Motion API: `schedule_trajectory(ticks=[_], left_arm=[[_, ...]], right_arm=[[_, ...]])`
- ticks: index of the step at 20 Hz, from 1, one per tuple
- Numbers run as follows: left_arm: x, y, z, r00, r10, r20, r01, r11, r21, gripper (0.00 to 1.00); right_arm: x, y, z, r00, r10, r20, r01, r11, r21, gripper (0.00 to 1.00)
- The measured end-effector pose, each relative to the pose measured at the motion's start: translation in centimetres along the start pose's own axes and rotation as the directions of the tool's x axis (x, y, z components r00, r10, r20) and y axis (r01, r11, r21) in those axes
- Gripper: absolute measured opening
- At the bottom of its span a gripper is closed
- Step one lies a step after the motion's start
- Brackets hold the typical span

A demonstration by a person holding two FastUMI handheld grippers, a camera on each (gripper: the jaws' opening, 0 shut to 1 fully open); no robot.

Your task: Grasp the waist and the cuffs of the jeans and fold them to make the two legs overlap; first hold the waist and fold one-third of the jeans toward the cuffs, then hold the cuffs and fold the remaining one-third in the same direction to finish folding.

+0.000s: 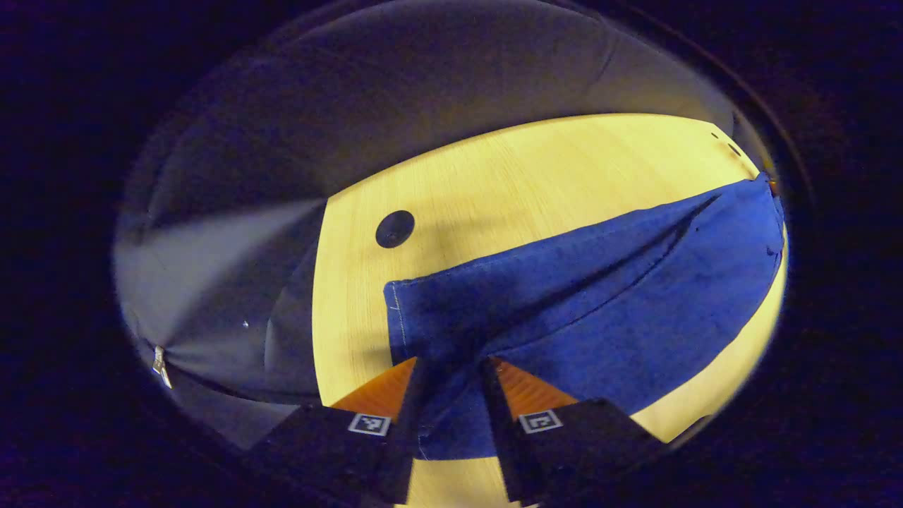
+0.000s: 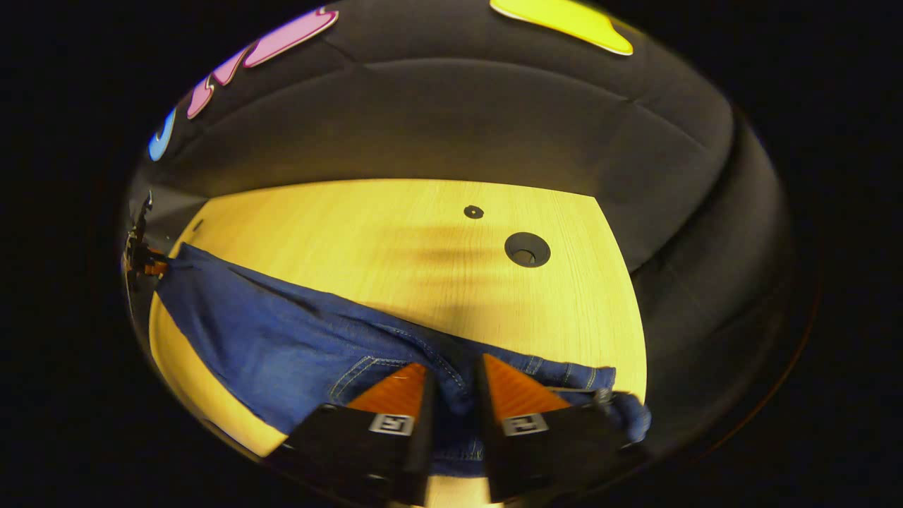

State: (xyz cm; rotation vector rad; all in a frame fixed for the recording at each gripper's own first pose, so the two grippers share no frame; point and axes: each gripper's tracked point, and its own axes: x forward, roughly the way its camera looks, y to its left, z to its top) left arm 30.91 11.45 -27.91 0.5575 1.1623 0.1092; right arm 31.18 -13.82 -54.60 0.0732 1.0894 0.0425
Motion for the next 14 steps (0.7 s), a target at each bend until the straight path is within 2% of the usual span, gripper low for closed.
schedule_trajectory(ticks=[1,2,4,8,10,12,14], left_arm=[[-0.2,0.1,0.0,1.000,0.028,-0.012,-0.028,1.000,0.001,0.87],[-0.5,0.4,0.1,0.999,0.044,0.006,-0.044,0.999,-0.014,1.00],[-0.7,1.5,1.5,0.992,0.074,0.104,-0.066,0.995,-0.075,0.98],[-4.1,1.6,3.0,0.959,0.075,0.274,-0.028,0.985,-0.170,0.98],[-5.7,1.2,2.8,0.935,0.050,0.351,0.029,0.976,-0.218,0.98],[-7.9,-0.1,1.6,0.915,0.037,0.403,0.059,0.973,-0.224,0.98],[-10.5,-2.2,-0.2,0.904,0.013,0.427,0.074,0.980,-0.186,0.98]], right_arm=[[0.1,0.6,0.1,1.000,0.015,0.001,-0.015,1.000,0.014,0.50],[-0.1,1.3,0.6,0.999,0.041,0.021,-0.042,0.999,0.030,0.67],[-2.0,0.7,2.6,0.996,0.043,0.084,-0.047,0.998,0.044,1.00],[-7.9,-4.9,4.8,0.980,-0.070,0.184,0.043,0.989,0.143,0.98],[-10.9,-8.1,3.7,0.972,-0.145,0.187,0.091,0.959,0.269,0.97],[-12.4,-11.0,-0.1,0.975,-0.205,0.088,0.146,0.885,0.443,0.99],[-11.8,-12.0,-3.3,0.978,-0.210,0.015,0.156,0.770,0.618,0.98]])
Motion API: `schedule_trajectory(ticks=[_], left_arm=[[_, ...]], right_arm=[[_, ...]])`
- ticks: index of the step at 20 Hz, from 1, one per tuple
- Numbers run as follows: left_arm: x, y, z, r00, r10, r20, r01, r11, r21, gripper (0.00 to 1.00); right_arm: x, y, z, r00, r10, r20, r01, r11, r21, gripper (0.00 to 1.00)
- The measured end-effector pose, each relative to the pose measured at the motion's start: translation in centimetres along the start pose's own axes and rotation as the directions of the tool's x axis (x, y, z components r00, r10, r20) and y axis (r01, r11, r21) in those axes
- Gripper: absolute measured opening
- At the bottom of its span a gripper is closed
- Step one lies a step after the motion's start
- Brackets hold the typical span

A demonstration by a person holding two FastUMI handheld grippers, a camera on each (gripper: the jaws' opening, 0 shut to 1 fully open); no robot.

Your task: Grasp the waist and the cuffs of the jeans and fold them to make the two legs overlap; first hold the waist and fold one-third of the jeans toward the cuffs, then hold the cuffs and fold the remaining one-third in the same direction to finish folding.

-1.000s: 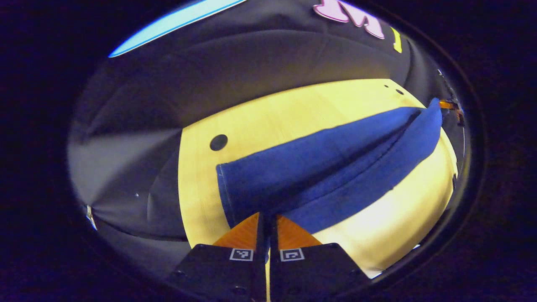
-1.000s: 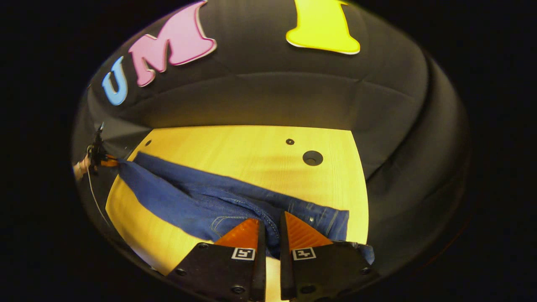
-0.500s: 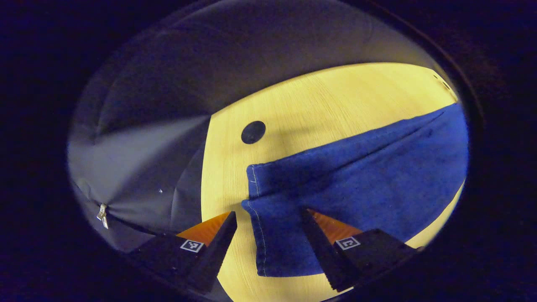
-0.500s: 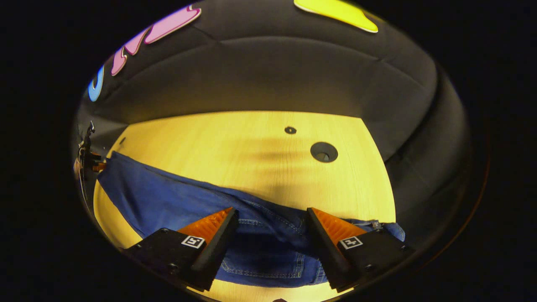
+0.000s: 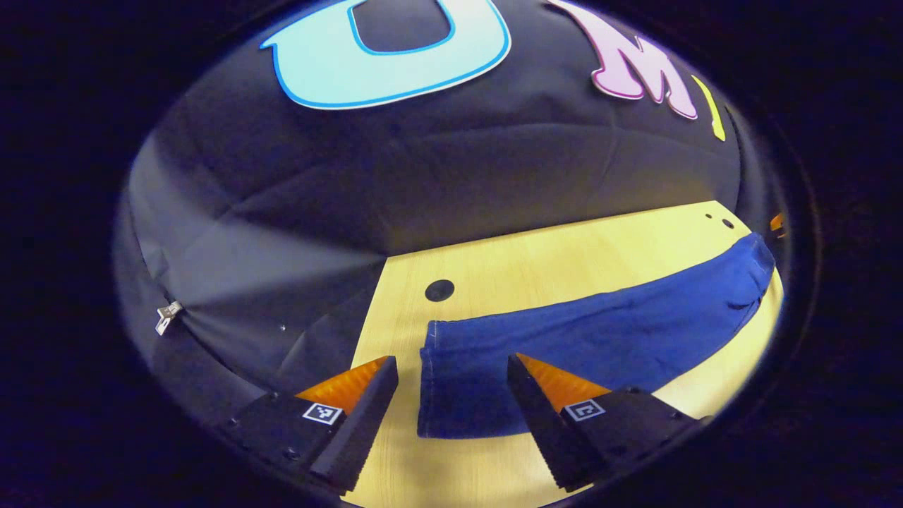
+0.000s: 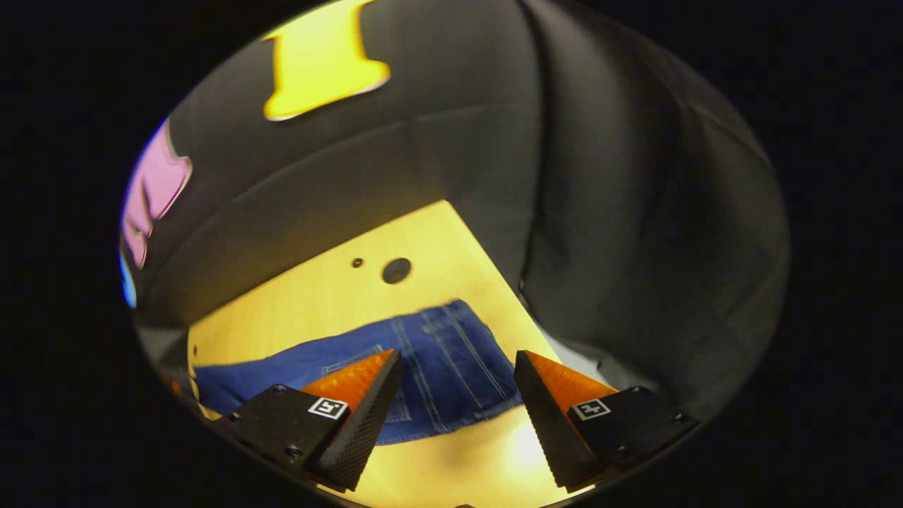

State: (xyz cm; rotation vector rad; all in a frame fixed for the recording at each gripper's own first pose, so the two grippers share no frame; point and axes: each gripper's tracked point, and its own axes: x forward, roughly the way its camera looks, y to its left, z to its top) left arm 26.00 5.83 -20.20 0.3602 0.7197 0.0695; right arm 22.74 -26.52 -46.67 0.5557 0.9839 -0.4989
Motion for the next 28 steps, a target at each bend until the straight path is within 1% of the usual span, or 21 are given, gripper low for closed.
schedule_trajectory(ticks=[2,3,4,6,7,8,9,10,11,12,13,14,16,17,18,20,21,23,25,27,28], left_arm=[[-3.0,-2.2,-1.5,1.000,-0.029,0.001,0.029,0.999,0.026,0.98],[-4.3,-3.4,-2.2,0.999,-0.050,-0.005,0.050,0.999,0.019,0.98],[-5.2,-4.4,-2.7,0.998,-0.070,-0.007,0.070,0.998,0.004,0.96],[-6.7,-6.0,-2.7,0.995,-0.098,0.003,0.098,0.995,-0.017,0.98],[-7.3,-6.4,-2.2,0.995,-0.102,0.009,0.102,0.995,-0.020,0.98],[-7.7,-6.6,-1.9,0.994,-0.103,0.020,0.104,0.995,-0.015,0.98],[-8.0,-6.7,-1.3,0.995,-0.099,0.032,0.099,0.995,-0.005,0.99],[-8.5,-7.0,-0.8,0.995,-0.094,0.044,0.094,0.996,0.006,0.99],[-8.7,-7.2,-0.4,0.995,-0.091,0.050,0.090,0.996,0.014,0.98],[-8.9,-7.4,-0.4,0.995,-0.087,0.049,0.087,0.996,0.017,0.98],[-9.0,-7.6,-0.5,0.996,-0.082,0.042,0.081,0.997,0.016,0.98],[-9.1,-7.9,-0.6,0.996,-0.076,0.036,0.076,0.997,0.010,0.98],[-9.6,-8.5,-0.4,0.996,-0.072,0.046,0.072,0.997,-0.003,0.99],[-9.8,-8.7,-0.3,0.996,-0.075,0.054,0.076,0.997,-0.009,0.99],[-10.0,-8.9,-0.4,0.995,-0.081,0.058,0.082,0.997,-0.015,0.99],[-10.2,-8.9,-1.0,0.995,-0.092,0.048,0.093,0.995,-0.018,0.98],[-10.3,-8.7,-0.8,0.993,-0.101,0.054,0.102,0.995,-0.013,0.99],[-10.6,-7.8,-0.6,0.991,-0.118,0.069,0.118,0.993,0.001,0.99],[-11.0,-6.7,-0.8,0.988,-0.129,0.079,0.129,0.992,0.011,0.98],[-11.8,-5.5,-1.2,0.985,-0.143,0.093,0.143,0.990,0.010,0.99],[-12.2,-4.8,-1.6,0.984,-0.149,0.099,0.149,0.989,0.010,0.99]], right_arm=[[1.5,-1.0,-2.2,0.998,-0.015,-0.061,0.027,0.982,0.188,0.98],[2.1,-1.4,-3.1,0.996,-0.022,-0.081,0.041,0.969,0.244,0.98],[2.7,-1.5,-4.1,0.995,-0.026,-0.100,0.053,0.961,0.271,0.98],[3.6,-2.4,-5.3,0.990,-0.060,-0.127,0.096,0.949,0.300,0.98],[4.1,-2.8,-5.5,0.986,-0.089,-0.140,0.129,0.940,0.315,0.99],[4.8,-3.0,-6.2,0.981,-0.099,-0.165,0.150,0.930,0.336,0.99],[5.4,-3.1,-4.9,0.986,-0.132,-0.104,0.161,0.916,0.369,0.98],[6.1,-2.4,-4.4,0.989,-0.112,-0.096,0.141,0.905,0.402,0.98],[6.4,-2.1,-4.2,0.989,-0.120,-0.089,0.147,0.900,0.411,0.98],[6.7,-2.7,-3.5,0.988,-0.145,-0.061,0.157,0.895,0.417,0.99],[6.4,-2.2,-4.0,0.989,-0.124,-0.080,0.146,0.895,0.421,0.83],[6.2,-2.2,-3.5,0.989,-0.134,-0.070,0.151,0.892,0.426,0.67],[7.4,-1.6,-3.1,0.994,-0.095,-0.050,0.107,0.879,0.465,0.21],[7.7,-0.8,-2.5,0.997,-0.078,-0.030,0.083,0.882,0.463,0.17],[7.4,-0.5,-1.8,0.997,-0.075,0.011,0.062,0.893,0.446,0.17],[4.9,1.1,0.8,0.991,-0.040,0.131,-0.015,0.917,0.398,0.16],[3.2,2.8,1.9,0.985,-0.007,0.173,-0.056,0.932,0.358,0.16],[-0.2,6.1,3.2,0.970,0.029,0.240,-0.089,0.967,0.240,0.16],[-3.2,10.7,3.9,0.949,0.071,0.307,-0.107,0.989,0.102,0.15],[-7.5,15.9,3.7,0.915,0.148,0.376,-0.156,0.988,-0.008,0.15],[-10.1,17.9,2.5,0.899,0.195,0.392,-0.182,0.981,-0.070,0.15]])
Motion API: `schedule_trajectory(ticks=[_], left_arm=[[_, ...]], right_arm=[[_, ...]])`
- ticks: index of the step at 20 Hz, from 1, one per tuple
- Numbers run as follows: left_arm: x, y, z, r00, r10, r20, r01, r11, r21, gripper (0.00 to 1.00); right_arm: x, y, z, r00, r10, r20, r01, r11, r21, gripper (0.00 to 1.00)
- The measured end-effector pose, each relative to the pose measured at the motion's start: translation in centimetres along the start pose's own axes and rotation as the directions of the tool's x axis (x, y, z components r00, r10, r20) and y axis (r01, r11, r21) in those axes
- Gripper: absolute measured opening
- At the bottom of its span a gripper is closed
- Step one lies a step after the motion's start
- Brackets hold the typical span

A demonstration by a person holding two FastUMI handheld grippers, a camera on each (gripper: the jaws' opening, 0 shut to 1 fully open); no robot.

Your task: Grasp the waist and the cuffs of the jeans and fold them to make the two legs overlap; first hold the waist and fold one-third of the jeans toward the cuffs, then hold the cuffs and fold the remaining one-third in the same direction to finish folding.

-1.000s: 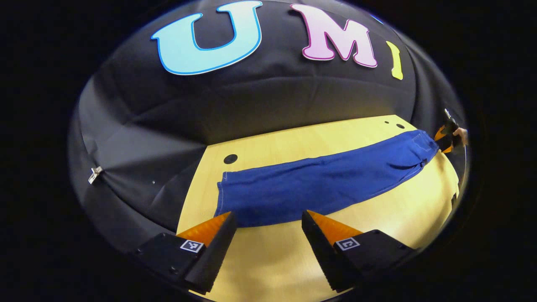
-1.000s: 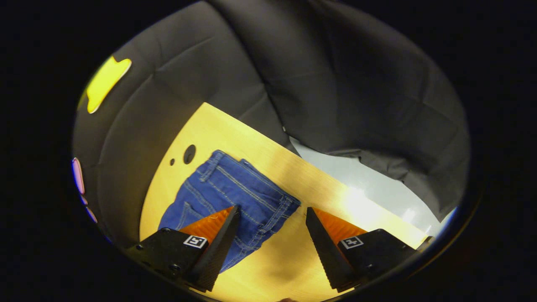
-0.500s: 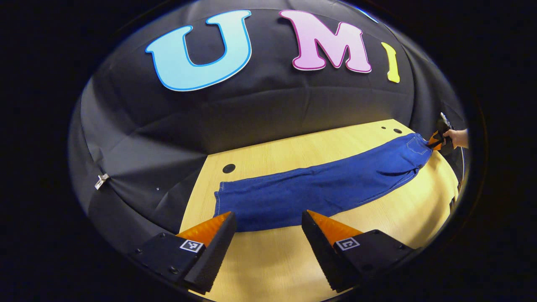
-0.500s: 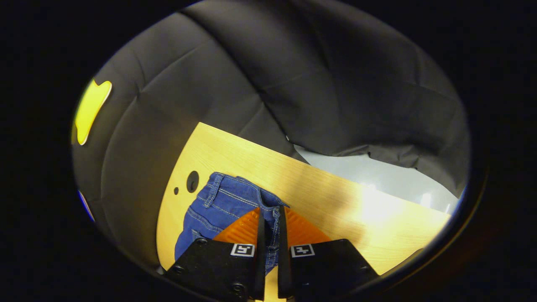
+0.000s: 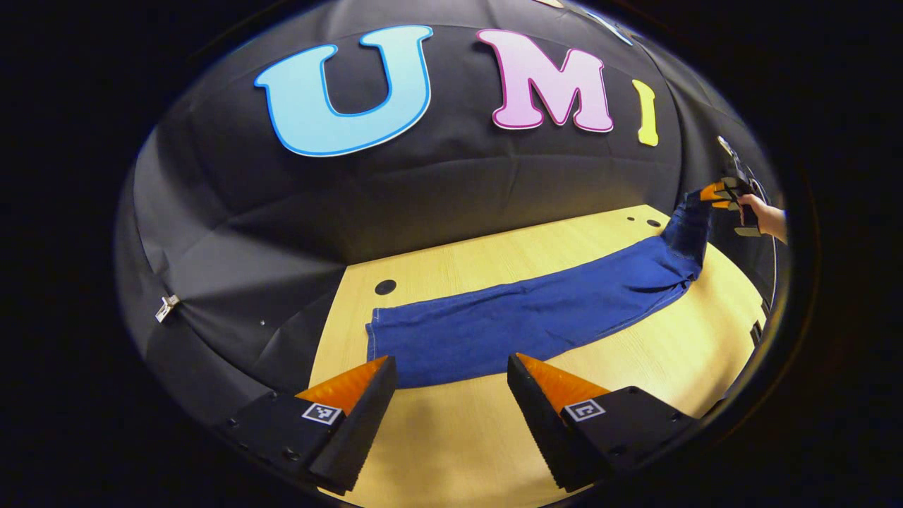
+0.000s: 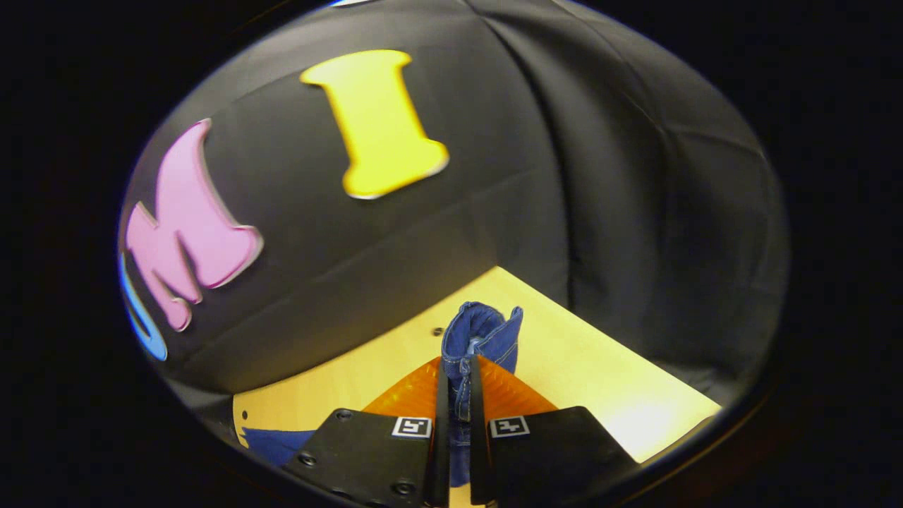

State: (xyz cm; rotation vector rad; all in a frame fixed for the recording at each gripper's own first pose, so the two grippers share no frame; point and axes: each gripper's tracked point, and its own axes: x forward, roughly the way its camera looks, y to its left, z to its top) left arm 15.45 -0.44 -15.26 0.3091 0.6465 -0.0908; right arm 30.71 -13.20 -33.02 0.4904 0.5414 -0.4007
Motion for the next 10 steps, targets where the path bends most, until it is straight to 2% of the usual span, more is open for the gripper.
schedule_trajectory(ticks=[3,5,6,8,10], left_arm=[[-1.6,2.6,-1.2,1.000,0.009,0.007,-0.009,1.000,-0.004,0.98],[-2.8,4.5,-2.5,1.000,0.026,-0.002,-0.026,0.999,-0.031,0.99],[-3.4,5.1,-3.0,1.000,0.031,-0.002,-0.031,0.998,-0.048,0.99],[-4.3,6.4,-4.0,0.999,0.047,-0.014,-0.048,0.996,-0.072,0.98],[-4.5,7.5,-5.1,0.997,0.064,-0.044,-0.068,0.992,-0.104,0.99]], right_arm=[[-4.8,8.2,-2.1,0.990,0.138,-0.014,-0.138,0.987,-0.078,0.15],[-7.7,11.2,-5.4,0.977,0.205,-0.059,-0.211,0.970,-0.118,0.15],[-8.6,13.7,-8.5,0.967,0.229,-0.109,-0.242,0.963,-0.120,0.15],[-9.9,15.8,-13.5,0.944,0.260,-0.202,-0.289,0.948,-0.130,0.15],[-10.3,15.7,-18.3,0.917,0.255,-0.306,-0.316,0.933,-0.170,0.14]])
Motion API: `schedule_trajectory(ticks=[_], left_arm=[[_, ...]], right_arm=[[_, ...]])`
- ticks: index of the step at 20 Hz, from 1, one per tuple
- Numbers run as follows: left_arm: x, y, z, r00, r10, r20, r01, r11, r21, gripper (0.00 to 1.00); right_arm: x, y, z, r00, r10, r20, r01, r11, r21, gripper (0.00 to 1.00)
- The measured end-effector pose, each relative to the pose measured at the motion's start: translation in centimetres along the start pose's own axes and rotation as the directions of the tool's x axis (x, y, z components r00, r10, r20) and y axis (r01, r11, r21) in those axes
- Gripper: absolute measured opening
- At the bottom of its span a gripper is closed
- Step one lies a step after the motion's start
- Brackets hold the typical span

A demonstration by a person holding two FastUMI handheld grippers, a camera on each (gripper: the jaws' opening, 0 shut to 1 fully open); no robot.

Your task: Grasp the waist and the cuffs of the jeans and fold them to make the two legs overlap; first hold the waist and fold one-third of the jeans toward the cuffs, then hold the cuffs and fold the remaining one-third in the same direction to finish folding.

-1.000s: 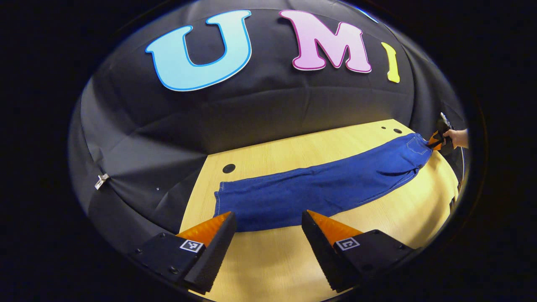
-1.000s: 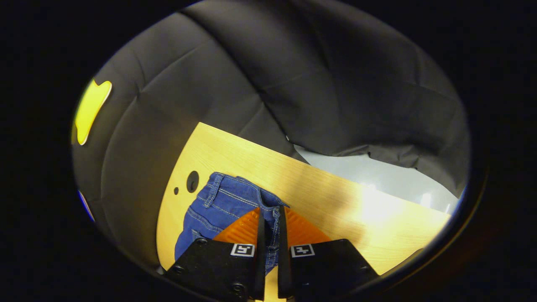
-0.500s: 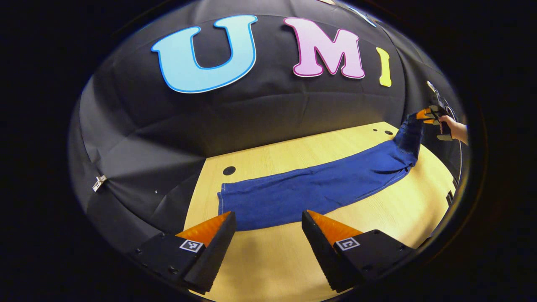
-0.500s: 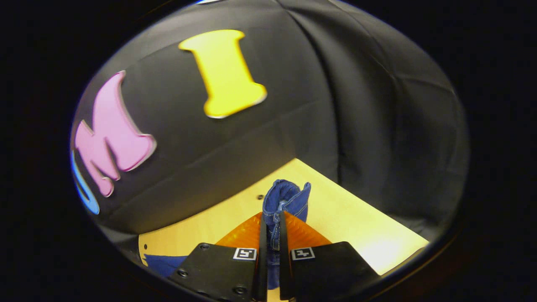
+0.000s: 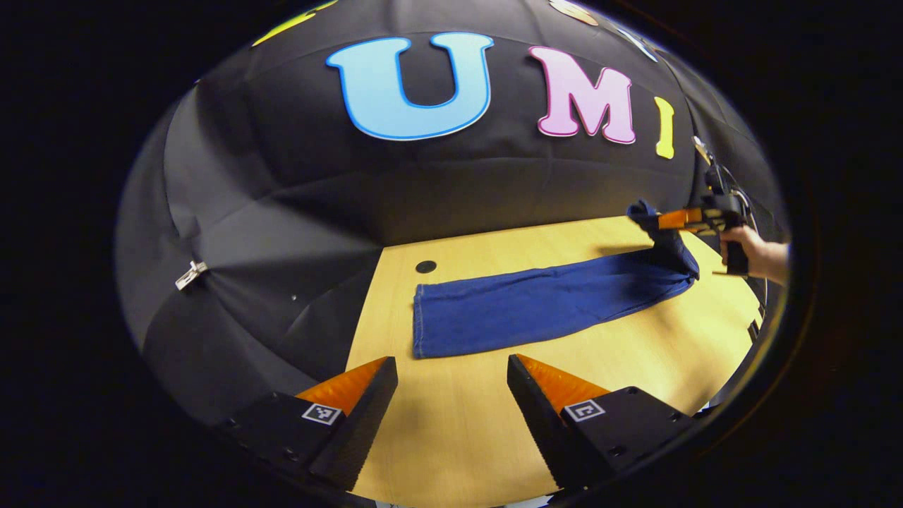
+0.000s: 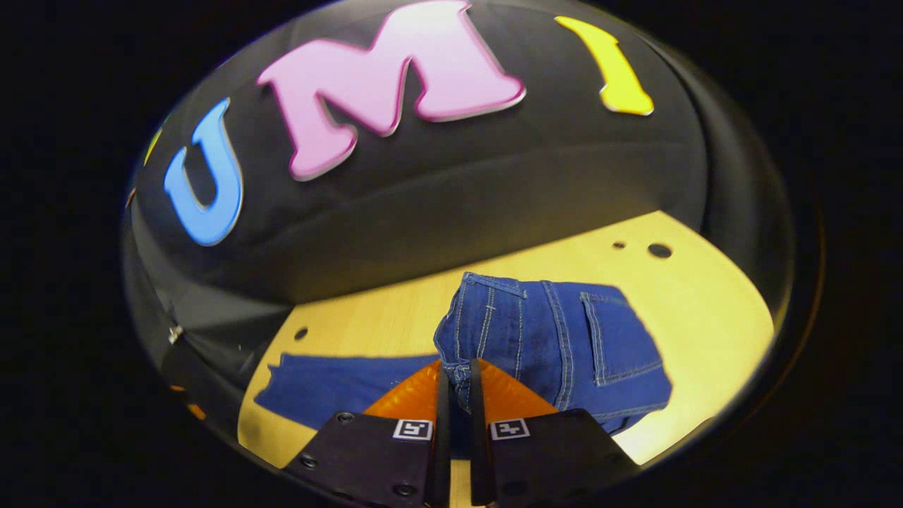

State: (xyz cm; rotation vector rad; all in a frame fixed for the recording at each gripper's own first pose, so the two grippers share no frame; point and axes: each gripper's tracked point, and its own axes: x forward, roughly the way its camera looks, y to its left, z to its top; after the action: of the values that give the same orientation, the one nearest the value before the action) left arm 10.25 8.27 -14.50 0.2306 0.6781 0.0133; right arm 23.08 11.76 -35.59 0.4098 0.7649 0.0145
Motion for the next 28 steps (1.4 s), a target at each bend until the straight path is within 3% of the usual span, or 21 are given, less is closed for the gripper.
schedule_trajectory(ticks=[2,3,4,5,7,8,10,11,13,15,16,18,20,21,24,25,26,27,28], left_arm=[[0.8,0.4,-1.5,0.997,-0.017,-0.080,0.009,0.995,-0.104,0.98],[1.4,-0.3,-2.4,0.989,-0.062,-0.136,0.037,0.983,-0.178,0.99],[1.8,-0.6,-2.9,0.980,-0.090,-0.176,0.043,0.966,-0.254,0.99],[2.7,-0.9,-2.9,0.973,-0.114,-0.202,0.045,0.947,-0.318,1.00],[5.6,-1.5,-2.3,0.958,-0.149,-0.244,0.046,0.923,-0.383,0.98],[7.3,-1.5,-2.5,0.950,-0.148,-0.275,0.035,0.926,-0.376,0.93],[10.5,-1.1,-2.7,0.923,-0.144,-0.358,0.020,0.945,-0.328,0.97],[11.8,-0.9,-2.7,0.903,-0.138,-0.407,0.001,0.948,-0.320,0.97],[14.3,-0.8,-1.8,0.871,-0.156,-0.466,-0.038,0.924,-0.381,0.97],[17.0,0.6,-0.1,0.862,-0.175,-0.475,-0.089,0.871,-0.483,0.94],[18.4,1.6,0.4,0.854,-0.161,-0.495,-0.126,0.859,-0.496,0.97],[20.9,2.8,-0.7,0.814,-0.139,-0.564,-0.153,0.885,-0.439,0.97],[21.9,3.8,-2.1,0.752,-0.110,-0.650,-0.154,0.930,-0.335,0.97],[22.7,3.8,-2.8,0.741,-0.092,-0.666,-0.161,0.937,-0.309,0.98],[24.4,1.1,-4.0,0.709,-0.147,-0.690,-0.152,0.923,-0.353,0.97],[24.5,0.9,-4.8,0.682,-0.111,-0.723,-0.164,0.940,-0.300,0.98],[24.5,0.9,-5.0,0.683,-0.083,-0.726,-0.129,0.964,-0.232,1.00],[24.0,1.0,-5.5,0.661,-0.061,-0.748,-0.083,0.985,-0.154,1.00],[24.5,1.2,-4.8,0.695,-0.047,-0.717,-0.053,0.992,-0.117,1.00]], right_arm=[[0.2,-0.6,-3.5,0.996,-0.017,-0.090,0.010,0.997,-0.076,0.15],[1.1,-0.6,-6.0,0.991,-0.030,-0.132,0.016,0.994,-0.109,0.05],[2.1,-1.1,-7.9,0.987,-0.035,-0.159,0.015,0.992,-0.128,0.15],[2.2,-1.6,-8.3,0.984,-0.025,-0.177,0.002,0.992,-0.129,0.05],[1.8,0.5,-8.7,0.972,0.088,-0.216,-0.103,0.993,-0.058,0.38],[0.6,1.6,-8.4,0.962,0.129,-0.242,-0.139,0.990,-0.023,0.56],[-1.4,1.1,-7.0,0.957,0.151,-0.247,-0.166,0.985,-0.043,0.92],[-3.3,0.3,-5.7,0.960,0.153,-0.232,-0.175,0.982,-0.077,0.98],[-6.6,-1.4,-4.2,0.967,0.168,-0.192,-0.191,0.975,-0.109,0.98],[-9.6,-3.6,-3.8,0.970,0.169,-0.177,-0.184,0.980,-0.074,0.98],[-10.7,-5.1,-3.7,0.973,0.158,-0.167,-0.168,0.984,-0.051,0.98],[-12.5,-8.5,-4.0,0.980,0.108,-0.164,-0.113,0.993,-0.020,0.98],[-13.8,-11.6,-4.5,0.984,0.057,-0.170,-0.057,0.998,0.004,0.98],[-14.4,-12.6,-4.7,0.984,0.039,-0.173,-0.036,0.999,0.017,0.97],[-15.9,-14.3,-4.1,0.987,0.013,-0.161,-0.008,0.999,0.036,0.98],[-16.2,-14.7,-3.8,0.987,0.006,-0.158,-0.001,1.000,0.030,0.98],[-16.4,-15.0,-3.4,0.988,0.004,-0.153,0.001,0.999,0.032,0.98],[-16.6,-15.0,-2.8,0.989,0.012,-0.147,-0.005,0.999,0.046,0.98],[-16.6,-15.1,-2.2,0.990,0.019,-0.138,-0.010,0.998,0.067,0.98]])
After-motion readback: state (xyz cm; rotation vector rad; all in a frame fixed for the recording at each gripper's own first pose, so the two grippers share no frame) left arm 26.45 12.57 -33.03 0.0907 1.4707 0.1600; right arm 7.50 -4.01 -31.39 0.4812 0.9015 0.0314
